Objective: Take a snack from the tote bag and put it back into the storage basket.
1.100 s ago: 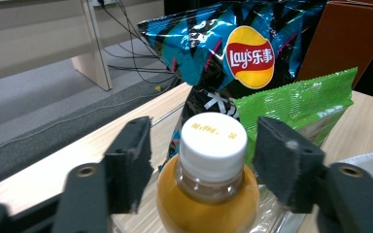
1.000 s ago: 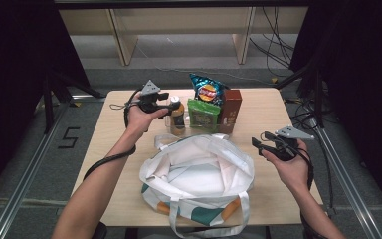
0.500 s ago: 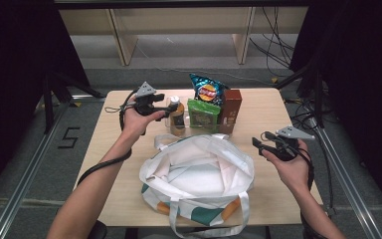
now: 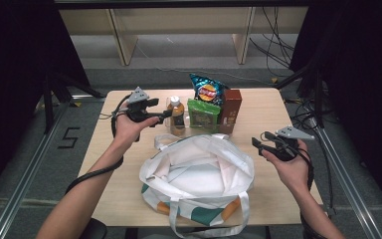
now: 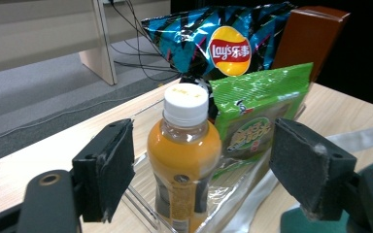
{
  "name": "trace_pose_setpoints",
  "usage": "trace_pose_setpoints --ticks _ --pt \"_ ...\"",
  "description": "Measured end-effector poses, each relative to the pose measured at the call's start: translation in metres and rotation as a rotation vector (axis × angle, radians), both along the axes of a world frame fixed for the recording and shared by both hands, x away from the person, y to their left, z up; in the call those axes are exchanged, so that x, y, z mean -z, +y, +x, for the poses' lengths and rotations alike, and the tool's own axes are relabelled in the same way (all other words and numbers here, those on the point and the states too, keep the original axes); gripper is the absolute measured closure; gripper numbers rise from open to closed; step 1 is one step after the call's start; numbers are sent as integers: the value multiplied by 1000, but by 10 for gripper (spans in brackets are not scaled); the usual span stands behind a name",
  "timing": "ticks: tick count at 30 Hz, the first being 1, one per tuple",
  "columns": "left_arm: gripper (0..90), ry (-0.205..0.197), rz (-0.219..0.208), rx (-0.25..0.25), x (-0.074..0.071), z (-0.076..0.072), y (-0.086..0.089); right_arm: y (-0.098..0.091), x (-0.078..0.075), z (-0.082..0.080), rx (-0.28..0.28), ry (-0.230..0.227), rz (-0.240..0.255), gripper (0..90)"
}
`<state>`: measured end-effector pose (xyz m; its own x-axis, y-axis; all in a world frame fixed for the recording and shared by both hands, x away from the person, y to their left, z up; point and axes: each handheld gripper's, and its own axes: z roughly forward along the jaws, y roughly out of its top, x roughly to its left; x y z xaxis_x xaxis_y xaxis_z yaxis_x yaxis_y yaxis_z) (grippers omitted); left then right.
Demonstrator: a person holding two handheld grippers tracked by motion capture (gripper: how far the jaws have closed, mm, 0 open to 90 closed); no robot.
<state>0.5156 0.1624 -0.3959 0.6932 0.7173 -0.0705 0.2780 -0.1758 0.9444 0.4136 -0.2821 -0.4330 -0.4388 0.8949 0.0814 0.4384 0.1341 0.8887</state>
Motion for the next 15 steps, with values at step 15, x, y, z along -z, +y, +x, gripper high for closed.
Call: trace_pose_setpoints --ticks 15 --pt "239 12 -17 23 8 -42 13 2 0 0 -9 0 6 416"
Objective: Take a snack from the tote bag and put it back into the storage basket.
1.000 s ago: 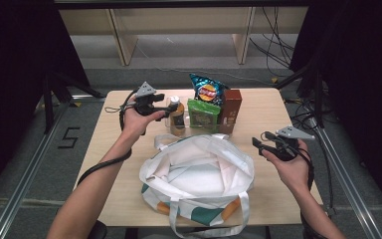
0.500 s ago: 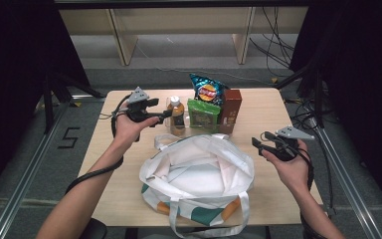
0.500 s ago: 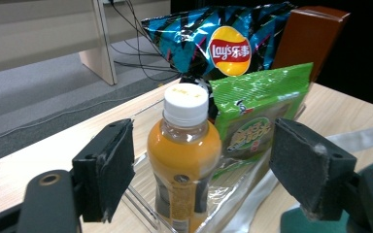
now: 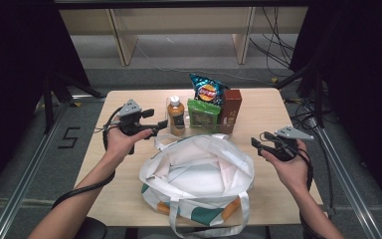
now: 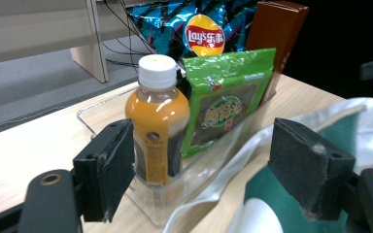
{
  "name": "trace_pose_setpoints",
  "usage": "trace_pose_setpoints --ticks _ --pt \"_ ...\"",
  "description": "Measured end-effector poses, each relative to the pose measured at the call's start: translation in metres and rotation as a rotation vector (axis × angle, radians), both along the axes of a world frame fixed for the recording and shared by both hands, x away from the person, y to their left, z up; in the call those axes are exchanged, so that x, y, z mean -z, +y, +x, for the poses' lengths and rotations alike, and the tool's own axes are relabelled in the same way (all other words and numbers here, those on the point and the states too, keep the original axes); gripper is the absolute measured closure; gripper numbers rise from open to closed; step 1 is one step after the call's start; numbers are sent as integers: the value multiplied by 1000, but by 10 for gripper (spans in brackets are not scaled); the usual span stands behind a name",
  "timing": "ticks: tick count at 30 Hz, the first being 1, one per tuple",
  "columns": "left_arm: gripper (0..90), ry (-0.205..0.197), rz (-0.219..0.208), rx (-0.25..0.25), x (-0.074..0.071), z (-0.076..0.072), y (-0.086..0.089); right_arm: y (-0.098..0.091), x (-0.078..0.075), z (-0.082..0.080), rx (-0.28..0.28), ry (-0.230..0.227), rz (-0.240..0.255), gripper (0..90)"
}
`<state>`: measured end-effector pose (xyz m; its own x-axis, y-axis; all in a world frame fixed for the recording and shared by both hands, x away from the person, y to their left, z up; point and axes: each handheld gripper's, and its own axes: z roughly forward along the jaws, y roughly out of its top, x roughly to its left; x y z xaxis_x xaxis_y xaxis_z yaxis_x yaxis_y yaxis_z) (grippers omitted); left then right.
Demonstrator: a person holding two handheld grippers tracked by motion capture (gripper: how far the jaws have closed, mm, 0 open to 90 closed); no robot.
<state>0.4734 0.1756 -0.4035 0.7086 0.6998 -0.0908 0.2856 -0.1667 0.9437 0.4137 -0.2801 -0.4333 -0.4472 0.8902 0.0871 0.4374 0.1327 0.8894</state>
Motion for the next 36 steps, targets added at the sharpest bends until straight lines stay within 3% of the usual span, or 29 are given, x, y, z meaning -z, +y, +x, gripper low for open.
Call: trace_pose_setpoints --ticks 1,2,3,4,6,11,14,20,24,26,30,36 --pt "239 0 0 2 0 -3 0 -1 -1 0 3 3 -13 415" --pt "242 3 -5 2 1 -7 0 0 0 0 3 3 5 415" --pt "242 6 -11 5 2 -10 0 -2 1 1 -5 -23 -16 415" --pt "241 7 -10 9 3 -13 0 -1 -1 0 3 2 1 415" --pt "240 1 -6 13 3 -19 0 0 0 -1 6 6 8 414" --pt "234 11 -13 12 10 -32 1 -2 0 2 -14 -27 -17 414" --pt "231 26 -11 19 18 -40 3 -1 -2 -2 10 9 1 414" --pt "229 60 -18 23 32 -55 6 -1 -2 -3 16 14 1 414" --pt "228 59 -30 26 35 -61 6 -2 -1 -2 1 4 1 414" --pt "229 50 -37 31 37 -63 6 -4 0 0 -12 -20 -23 414" --pt "227 41 -48 38 39 -64 7 -4 1 -2 5 6 -7 413" --pt "203 52 -50 34 40 -66 6 -5 2 -1 8 -1 1 402"
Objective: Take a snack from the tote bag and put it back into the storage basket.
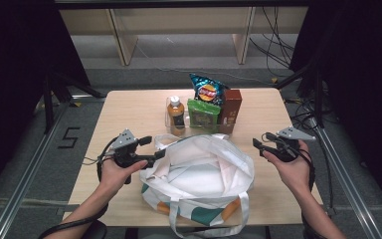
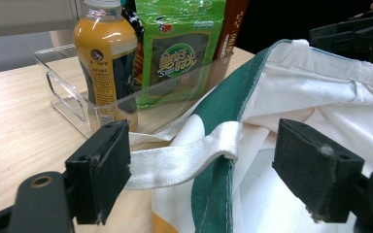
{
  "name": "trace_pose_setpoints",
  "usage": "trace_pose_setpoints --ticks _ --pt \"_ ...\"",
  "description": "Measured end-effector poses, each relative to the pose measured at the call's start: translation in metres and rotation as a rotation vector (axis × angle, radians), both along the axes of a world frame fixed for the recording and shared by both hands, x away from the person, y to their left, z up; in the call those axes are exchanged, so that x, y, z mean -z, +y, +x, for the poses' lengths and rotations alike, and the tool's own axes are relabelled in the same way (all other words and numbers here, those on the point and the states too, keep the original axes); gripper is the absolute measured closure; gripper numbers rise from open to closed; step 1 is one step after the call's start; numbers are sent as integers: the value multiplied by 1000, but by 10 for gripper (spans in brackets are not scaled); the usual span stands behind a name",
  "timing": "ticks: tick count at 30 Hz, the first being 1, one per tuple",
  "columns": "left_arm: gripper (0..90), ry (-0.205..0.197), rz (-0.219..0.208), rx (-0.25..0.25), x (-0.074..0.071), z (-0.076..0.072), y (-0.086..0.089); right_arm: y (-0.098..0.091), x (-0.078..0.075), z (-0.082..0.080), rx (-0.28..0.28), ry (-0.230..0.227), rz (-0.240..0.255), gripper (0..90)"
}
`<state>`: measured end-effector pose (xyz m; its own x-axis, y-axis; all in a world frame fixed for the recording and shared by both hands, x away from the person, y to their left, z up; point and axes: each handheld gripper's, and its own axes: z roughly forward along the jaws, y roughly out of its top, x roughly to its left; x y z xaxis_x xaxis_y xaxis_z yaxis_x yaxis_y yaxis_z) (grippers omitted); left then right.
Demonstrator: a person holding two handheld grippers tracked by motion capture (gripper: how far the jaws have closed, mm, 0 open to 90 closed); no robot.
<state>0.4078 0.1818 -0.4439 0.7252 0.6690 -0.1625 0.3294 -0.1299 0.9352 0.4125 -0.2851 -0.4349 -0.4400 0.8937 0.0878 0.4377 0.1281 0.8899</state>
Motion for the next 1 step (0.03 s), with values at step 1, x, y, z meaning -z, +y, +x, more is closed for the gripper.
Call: trace_pose_setpoints --ticks 1 --pt "203 0 -2 0 0 0 0 -1 -2 -1 3 18 -8 400"
